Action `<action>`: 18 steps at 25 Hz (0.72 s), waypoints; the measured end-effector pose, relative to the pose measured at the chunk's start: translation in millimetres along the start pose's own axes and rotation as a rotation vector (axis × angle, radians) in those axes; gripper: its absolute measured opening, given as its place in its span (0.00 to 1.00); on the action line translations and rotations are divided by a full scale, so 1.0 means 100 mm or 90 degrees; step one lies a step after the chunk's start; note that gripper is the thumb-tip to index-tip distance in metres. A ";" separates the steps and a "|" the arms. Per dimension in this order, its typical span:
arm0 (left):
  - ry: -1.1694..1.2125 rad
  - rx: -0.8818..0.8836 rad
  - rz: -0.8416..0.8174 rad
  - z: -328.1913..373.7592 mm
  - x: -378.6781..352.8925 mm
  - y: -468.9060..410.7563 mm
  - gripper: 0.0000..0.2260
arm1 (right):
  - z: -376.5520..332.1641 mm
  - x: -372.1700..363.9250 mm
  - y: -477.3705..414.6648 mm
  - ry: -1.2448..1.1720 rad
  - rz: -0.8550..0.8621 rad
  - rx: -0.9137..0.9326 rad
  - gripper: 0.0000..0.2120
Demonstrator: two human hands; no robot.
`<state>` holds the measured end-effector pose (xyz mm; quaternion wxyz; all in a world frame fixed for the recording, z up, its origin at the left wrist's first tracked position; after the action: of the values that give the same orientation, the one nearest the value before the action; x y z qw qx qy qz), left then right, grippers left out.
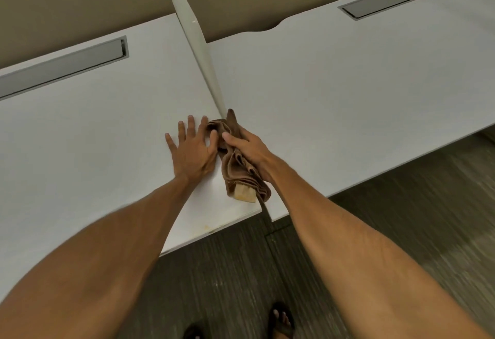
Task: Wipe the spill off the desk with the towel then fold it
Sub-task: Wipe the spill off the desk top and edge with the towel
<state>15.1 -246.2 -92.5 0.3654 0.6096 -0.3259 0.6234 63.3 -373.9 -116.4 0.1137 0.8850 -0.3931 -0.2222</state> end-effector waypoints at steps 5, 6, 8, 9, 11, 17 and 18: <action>-0.002 -0.001 0.004 -0.01 -0.02 -0.01 0.25 | 0.25 0.17 0.15 -0.020 0.030 -0.011 0.16; -0.007 -0.001 0.005 -0.01 -0.02 -0.01 0.25 | 0.32 0.19 0.21 -0.032 0.028 -0.017 0.15; -0.006 -0.001 0.012 0.01 -0.02 0.00 0.26 | 0.33 0.21 0.21 -0.028 0.022 -0.016 0.15; 0.003 0.001 0.012 0.01 -0.02 -0.01 0.27 | 0.27 0.19 0.17 -0.009 0.019 -0.013 0.15; 0.025 0.006 0.005 0.00 -0.03 -0.01 0.26 | 0.12 0.14 0.04 0.023 0.025 -0.009 0.17; -0.006 0.003 0.018 -0.02 -0.01 -0.02 0.23 | -0.07 0.10 -0.11 0.115 0.044 0.003 0.17; -0.009 0.000 0.016 -0.02 -0.01 -0.02 0.23 | -0.02 0.13 -0.02 0.109 0.048 0.003 0.16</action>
<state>15.9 -243.8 -93.2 0.3550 0.6099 -0.3359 0.6238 73.1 -382.2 -119.6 0.1534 0.8854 -0.4158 -0.1403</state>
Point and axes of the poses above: each hand's wrist, its own y-axis away from the middle knuckle, its own x-axis out of the back of the hand, z = x × y, the point moved 9 cm from there along -y, towards the middle knuckle, and after that the axes turned 8 degrees about -y, right-handed, at the moved point
